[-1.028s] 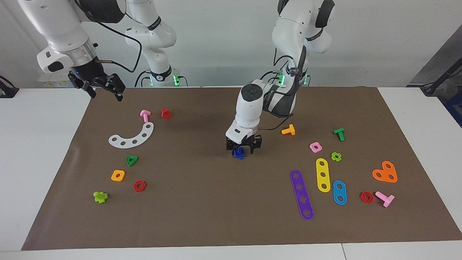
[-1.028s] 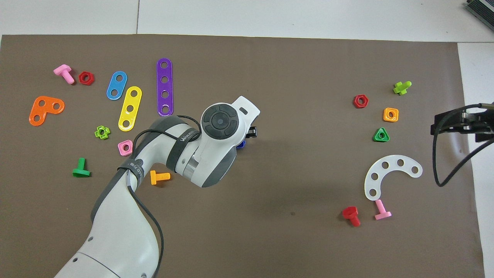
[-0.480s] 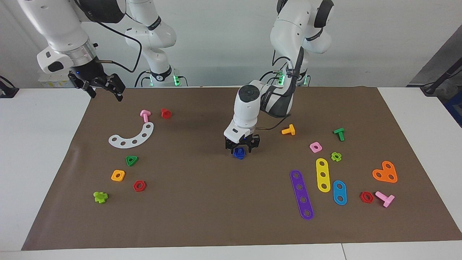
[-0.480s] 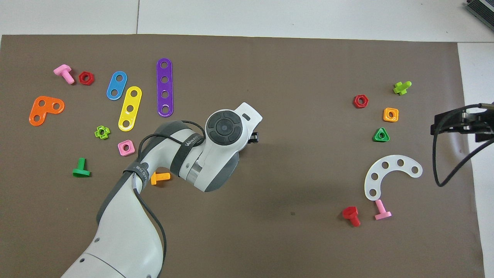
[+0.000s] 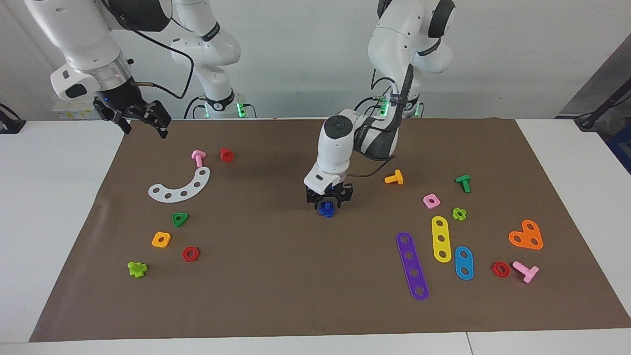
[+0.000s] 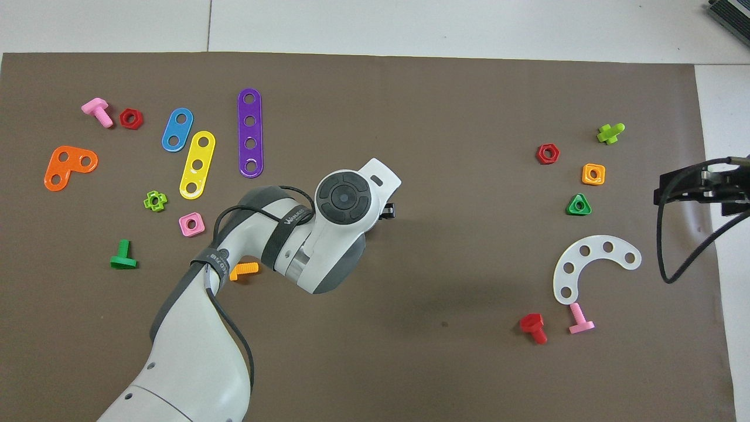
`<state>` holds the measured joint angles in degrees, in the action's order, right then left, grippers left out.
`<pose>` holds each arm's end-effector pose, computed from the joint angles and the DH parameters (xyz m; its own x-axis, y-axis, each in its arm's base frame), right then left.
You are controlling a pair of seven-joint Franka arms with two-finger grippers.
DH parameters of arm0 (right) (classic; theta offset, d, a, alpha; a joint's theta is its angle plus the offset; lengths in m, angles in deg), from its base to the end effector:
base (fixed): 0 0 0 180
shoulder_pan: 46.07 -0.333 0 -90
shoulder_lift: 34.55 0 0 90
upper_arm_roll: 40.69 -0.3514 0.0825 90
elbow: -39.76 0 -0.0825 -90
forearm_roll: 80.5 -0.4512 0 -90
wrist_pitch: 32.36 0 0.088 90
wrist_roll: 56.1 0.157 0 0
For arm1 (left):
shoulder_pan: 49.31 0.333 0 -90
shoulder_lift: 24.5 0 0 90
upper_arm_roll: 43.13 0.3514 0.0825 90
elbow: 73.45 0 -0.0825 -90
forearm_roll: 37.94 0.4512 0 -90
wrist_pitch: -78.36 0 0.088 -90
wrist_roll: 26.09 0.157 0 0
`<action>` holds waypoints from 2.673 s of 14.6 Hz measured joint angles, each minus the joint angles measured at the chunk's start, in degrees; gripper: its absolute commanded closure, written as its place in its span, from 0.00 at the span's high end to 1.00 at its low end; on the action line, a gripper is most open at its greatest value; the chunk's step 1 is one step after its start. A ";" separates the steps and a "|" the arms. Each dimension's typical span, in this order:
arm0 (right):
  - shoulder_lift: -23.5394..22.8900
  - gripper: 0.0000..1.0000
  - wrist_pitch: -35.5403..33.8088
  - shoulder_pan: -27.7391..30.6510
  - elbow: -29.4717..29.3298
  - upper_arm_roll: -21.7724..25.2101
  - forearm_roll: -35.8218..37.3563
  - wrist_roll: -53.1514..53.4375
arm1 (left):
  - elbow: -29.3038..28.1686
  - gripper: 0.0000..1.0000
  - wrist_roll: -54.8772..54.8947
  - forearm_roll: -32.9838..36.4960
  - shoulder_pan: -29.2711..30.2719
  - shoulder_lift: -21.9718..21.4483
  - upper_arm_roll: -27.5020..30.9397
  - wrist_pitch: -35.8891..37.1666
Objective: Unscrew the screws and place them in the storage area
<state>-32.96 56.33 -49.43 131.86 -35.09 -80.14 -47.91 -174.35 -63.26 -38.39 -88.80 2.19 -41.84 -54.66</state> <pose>0.6071 -0.0255 0.6052 0.9830 -0.1810 -0.0311 -0.1809 -0.9835 0.0081 0.5821 -0.4599 0.2521 0.9969 -0.0136 0.0779 -0.0179 -0.9984 0.0542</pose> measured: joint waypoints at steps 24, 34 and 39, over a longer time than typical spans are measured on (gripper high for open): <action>0.00 1.00 0.00 0.00 0.00 0.00 0.00 0.00 | -0.11 0.60 -0.01 0.00 -0.06 0.62 0.01 -0.22; 0.00 1.00 0.00 0.00 0.00 0.00 0.00 0.00 | 0.13 0.49 -0.02 0.00 -0.06 0.61 0.06 -0.22; 0.00 1.00 0.00 0.00 0.00 0.00 0.00 0.00 | 0.17 0.45 -0.02 0.00 -0.06 0.58 0.09 -0.22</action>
<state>-32.96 56.33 -49.43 131.86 -35.09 -80.14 -47.91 -174.18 -63.28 -38.39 -88.86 2.76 -41.75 -54.88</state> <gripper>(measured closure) 0.000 0.524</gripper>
